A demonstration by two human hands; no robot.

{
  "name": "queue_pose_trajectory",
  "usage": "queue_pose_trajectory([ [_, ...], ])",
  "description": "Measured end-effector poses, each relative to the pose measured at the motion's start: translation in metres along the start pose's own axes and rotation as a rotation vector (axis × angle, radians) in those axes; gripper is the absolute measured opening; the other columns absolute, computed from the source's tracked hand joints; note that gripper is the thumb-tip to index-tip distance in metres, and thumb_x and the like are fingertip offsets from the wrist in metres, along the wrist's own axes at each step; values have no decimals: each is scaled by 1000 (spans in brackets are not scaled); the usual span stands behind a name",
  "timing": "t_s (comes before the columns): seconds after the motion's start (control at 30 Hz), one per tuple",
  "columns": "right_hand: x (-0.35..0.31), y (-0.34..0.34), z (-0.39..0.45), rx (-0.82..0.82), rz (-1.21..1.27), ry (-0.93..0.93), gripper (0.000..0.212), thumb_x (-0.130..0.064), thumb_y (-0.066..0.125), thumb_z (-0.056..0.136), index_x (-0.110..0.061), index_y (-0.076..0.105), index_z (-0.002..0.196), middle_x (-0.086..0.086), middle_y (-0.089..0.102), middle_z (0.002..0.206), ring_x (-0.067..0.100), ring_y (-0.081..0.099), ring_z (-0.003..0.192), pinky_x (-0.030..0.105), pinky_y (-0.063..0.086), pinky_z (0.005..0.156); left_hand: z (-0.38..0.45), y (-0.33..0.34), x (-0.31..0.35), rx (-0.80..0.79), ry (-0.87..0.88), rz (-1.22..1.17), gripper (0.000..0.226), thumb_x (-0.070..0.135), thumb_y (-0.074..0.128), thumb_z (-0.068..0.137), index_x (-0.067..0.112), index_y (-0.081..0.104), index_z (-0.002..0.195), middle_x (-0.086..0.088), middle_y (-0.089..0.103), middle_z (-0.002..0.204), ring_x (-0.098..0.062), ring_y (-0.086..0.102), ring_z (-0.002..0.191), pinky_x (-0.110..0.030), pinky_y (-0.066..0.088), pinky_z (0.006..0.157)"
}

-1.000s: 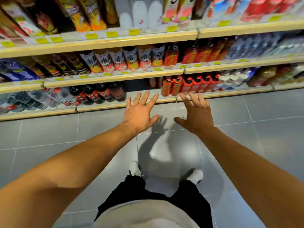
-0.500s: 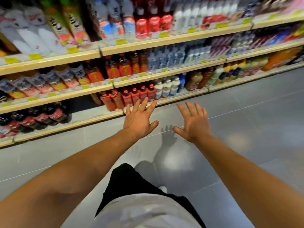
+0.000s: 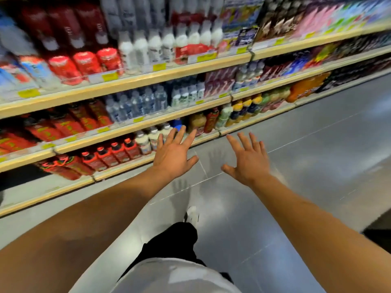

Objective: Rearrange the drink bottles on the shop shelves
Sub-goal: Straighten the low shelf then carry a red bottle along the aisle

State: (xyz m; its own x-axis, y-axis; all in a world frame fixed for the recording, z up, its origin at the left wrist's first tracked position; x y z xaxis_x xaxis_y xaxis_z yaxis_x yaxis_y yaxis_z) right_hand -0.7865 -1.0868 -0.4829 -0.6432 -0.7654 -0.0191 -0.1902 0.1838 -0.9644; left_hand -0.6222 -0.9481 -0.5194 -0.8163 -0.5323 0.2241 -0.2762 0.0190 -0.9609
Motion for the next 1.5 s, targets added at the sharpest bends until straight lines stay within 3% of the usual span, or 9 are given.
queue_pose_trajectory([
  [0.27, 88, -32, 106, 4, 88, -36, 91, -65, 55, 87, -40, -1, 155, 1, 2, 166, 28, -10, 152, 49, 0, 123, 121, -8, 63, -34, -10, 3, 80, 67, 39, 95, 38, 0, 158, -3, -1, 168, -30, 2, 154, -59, 1, 121],
  [0.37, 120, -31, 147, -20, 78, -76, 91, -65, 54, 88, -38, -1, 155, 0, 1, 166, 28, -11, 152, 49, 0, 122, 155, -2, 85, 75, -45, 18, 80, 66, 47, 91, 35, 14, 158, -6, 15, 166, -32, 15, 152, -62, 9, 120],
  [0.63, 208, -26, 255, -50, 95, -304, 92, -66, 57, 86, -38, 5, 156, 0, 7, 166, 27, -7, 152, 50, 1, 123, 241, 27, 139, -4, -273, 47, 78, 65, 41, 94, 37, 7, 158, -5, 8, 167, -32, 6, 153, -60, 6, 120],
  [0.73, 235, -25, 288, -101, 103, -386, 91, -65, 57, 86, -38, 7, 156, 1, 9, 165, 28, -6, 152, 51, 3, 123, 261, 30, 165, 61, -356, 15, 80, 59, 53, 92, 33, 17, 158, -8, 20, 165, -36, 18, 151, -62, 11, 117],
  [0.9, 256, -4, 334, -170, 39, -503, 89, -66, 54, 87, -38, 5, 156, 1, 7, 165, 29, -5, 152, 50, 3, 123, 286, 71, 176, 28, -479, 1, 80, 62, 48, 92, 34, 14, 159, -3, 9, 167, -31, 8, 153, -59, 8, 120],
  [1.17, 261, 118, 405, -226, 22, -527, 88, -59, 57, 88, -35, 6, 157, 2, 7, 165, 29, -5, 152, 50, 2, 122, 336, 193, 144, -110, -552, -33, 77, 67, 34, 95, 38, -1, 158, 0, -1, 168, -27, -1, 154, -54, 2, 122],
  [1.37, 251, 253, 463, -145, 25, -523, 88, -58, 59, 88, -33, 10, 157, 5, 13, 164, 31, 1, 152, 50, 8, 123, 382, 308, 89, 65, -482, -7, 74, 58, 47, 95, 31, 21, 158, -8, 21, 165, -32, 18, 151, -59, 14, 119],
  [1.5, 228, 318, 516, 6, 125, -517, 89, -56, 64, 85, -27, 18, 156, 9, 19, 163, 35, 9, 150, 51, 12, 121, 419, 373, 41, 129, -540, -28, 76, 56, 54, 92, 34, 20, 157, -3, 14, 166, -27, 10, 153, -55, 7, 121],
])
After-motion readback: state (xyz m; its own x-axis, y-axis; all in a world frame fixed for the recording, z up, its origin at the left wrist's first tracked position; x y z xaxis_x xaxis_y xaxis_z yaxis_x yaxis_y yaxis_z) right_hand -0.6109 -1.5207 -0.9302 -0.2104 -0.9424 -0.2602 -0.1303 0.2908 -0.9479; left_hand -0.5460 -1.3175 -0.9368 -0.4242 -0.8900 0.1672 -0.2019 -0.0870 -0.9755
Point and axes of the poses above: each hand's wrist, its own z-axis towards the middle knuckle, its own y-axis out of the palm, x = y × z, the point moved 5 cm from there along z, towards the middle knuckle
